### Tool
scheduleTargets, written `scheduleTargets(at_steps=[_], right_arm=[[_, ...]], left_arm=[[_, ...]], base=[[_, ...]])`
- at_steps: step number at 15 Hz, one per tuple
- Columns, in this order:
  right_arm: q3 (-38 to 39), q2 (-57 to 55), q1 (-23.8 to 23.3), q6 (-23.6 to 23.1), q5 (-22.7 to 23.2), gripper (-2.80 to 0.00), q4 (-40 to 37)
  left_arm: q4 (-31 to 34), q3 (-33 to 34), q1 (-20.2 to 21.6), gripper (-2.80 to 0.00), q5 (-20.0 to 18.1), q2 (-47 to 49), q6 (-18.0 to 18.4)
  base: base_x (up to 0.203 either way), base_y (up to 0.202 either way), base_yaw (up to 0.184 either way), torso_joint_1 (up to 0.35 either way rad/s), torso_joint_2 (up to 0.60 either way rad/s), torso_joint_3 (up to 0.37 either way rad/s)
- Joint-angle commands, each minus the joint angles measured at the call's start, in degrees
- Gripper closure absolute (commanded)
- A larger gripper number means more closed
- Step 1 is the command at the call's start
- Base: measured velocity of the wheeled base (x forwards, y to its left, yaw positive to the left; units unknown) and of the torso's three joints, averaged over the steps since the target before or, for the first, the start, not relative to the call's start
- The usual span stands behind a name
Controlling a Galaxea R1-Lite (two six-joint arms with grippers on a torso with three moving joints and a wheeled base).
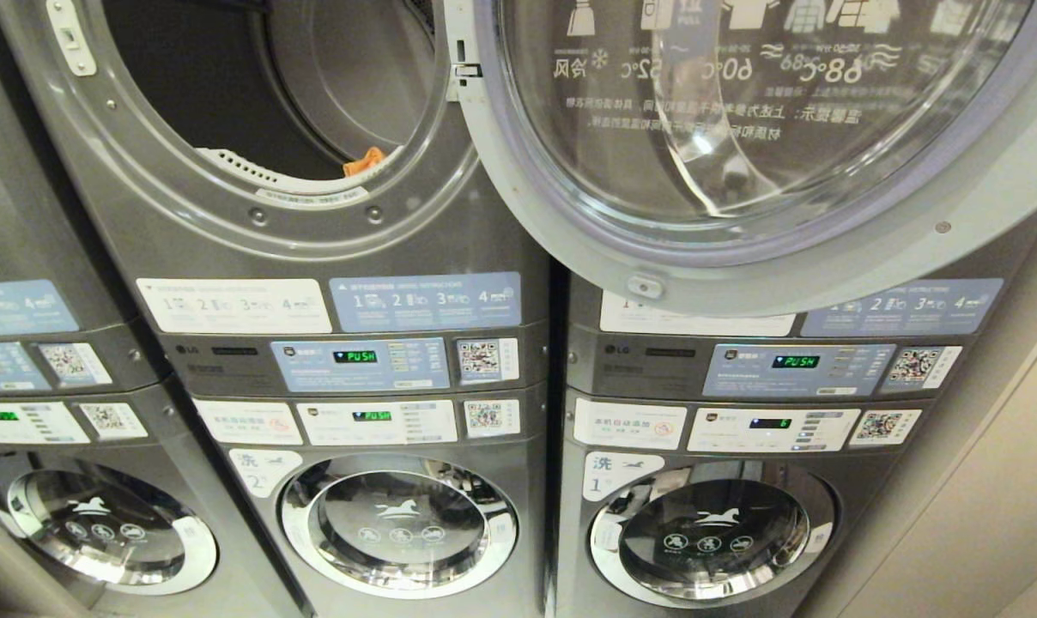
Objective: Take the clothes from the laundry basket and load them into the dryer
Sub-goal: Close the dryer
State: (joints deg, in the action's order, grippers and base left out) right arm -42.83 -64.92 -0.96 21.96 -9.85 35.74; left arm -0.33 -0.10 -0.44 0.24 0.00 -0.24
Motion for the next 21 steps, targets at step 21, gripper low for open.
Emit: scheduleTargets(at_steps=[21], right_arm=[[13.7,16.0,0.7,2.6,47.6,0.00,5.7]], left_arm=[[0.0,0.0,0.0,0.00,0.0,0.1,0.0]], base=[[0.000,0.000,0.000,0.000,0.00,0.000]])
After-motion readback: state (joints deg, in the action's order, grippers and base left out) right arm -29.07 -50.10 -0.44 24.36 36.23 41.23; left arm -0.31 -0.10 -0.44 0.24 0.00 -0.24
